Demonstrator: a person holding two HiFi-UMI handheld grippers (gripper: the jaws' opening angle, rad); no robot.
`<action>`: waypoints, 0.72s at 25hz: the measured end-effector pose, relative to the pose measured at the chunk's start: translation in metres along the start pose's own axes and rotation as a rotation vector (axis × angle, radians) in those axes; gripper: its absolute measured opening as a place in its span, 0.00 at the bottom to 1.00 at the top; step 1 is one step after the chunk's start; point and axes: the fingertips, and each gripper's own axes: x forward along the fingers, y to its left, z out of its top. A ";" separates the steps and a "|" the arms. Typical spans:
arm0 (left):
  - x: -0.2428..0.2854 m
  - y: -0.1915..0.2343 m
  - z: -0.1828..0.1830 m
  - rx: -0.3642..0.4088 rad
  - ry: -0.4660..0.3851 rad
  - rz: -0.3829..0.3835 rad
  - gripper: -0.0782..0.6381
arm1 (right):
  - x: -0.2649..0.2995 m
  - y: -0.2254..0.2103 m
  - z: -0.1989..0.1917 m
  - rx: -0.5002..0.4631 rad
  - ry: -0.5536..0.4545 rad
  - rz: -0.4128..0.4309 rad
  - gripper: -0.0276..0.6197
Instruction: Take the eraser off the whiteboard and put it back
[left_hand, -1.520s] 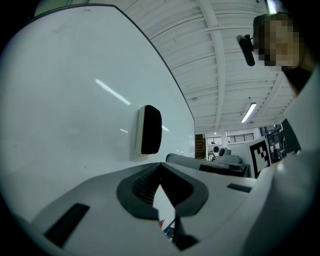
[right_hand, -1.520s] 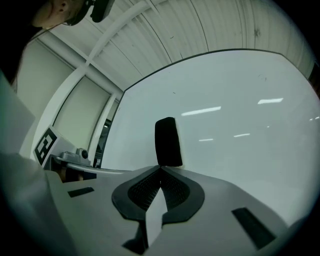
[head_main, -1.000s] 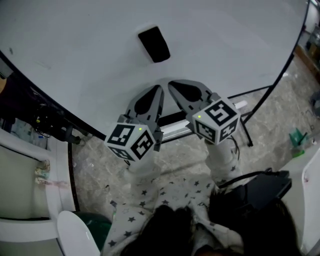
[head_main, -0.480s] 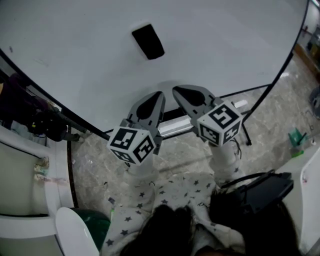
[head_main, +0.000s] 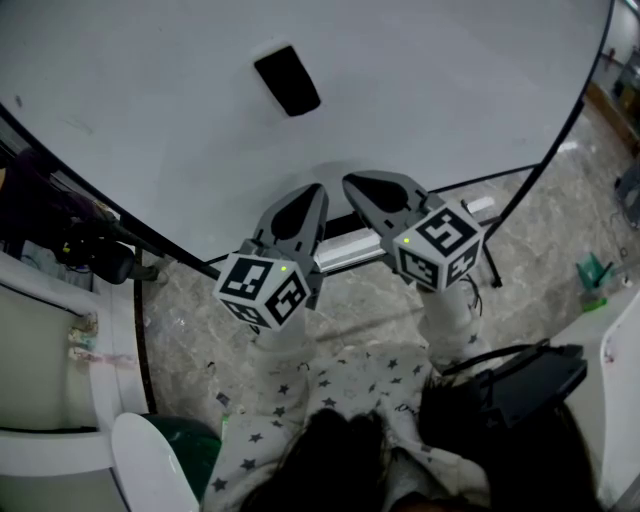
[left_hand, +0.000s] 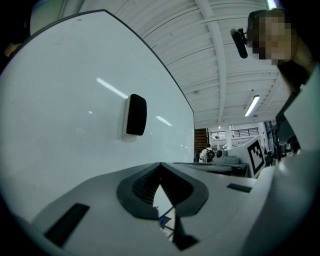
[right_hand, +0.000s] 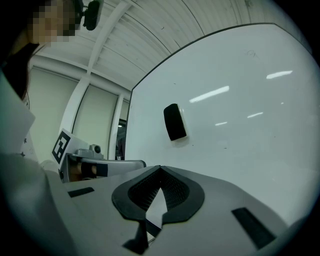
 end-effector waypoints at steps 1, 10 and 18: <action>0.001 0.001 0.000 -0.001 0.001 0.002 0.11 | 0.000 -0.001 0.000 0.002 0.000 0.000 0.05; 0.005 -0.003 -0.002 0.002 0.003 0.001 0.11 | -0.003 -0.006 -0.003 0.007 0.002 -0.003 0.05; 0.002 0.000 0.000 0.001 0.003 0.005 0.11 | 0.002 -0.002 -0.003 0.009 0.003 0.005 0.05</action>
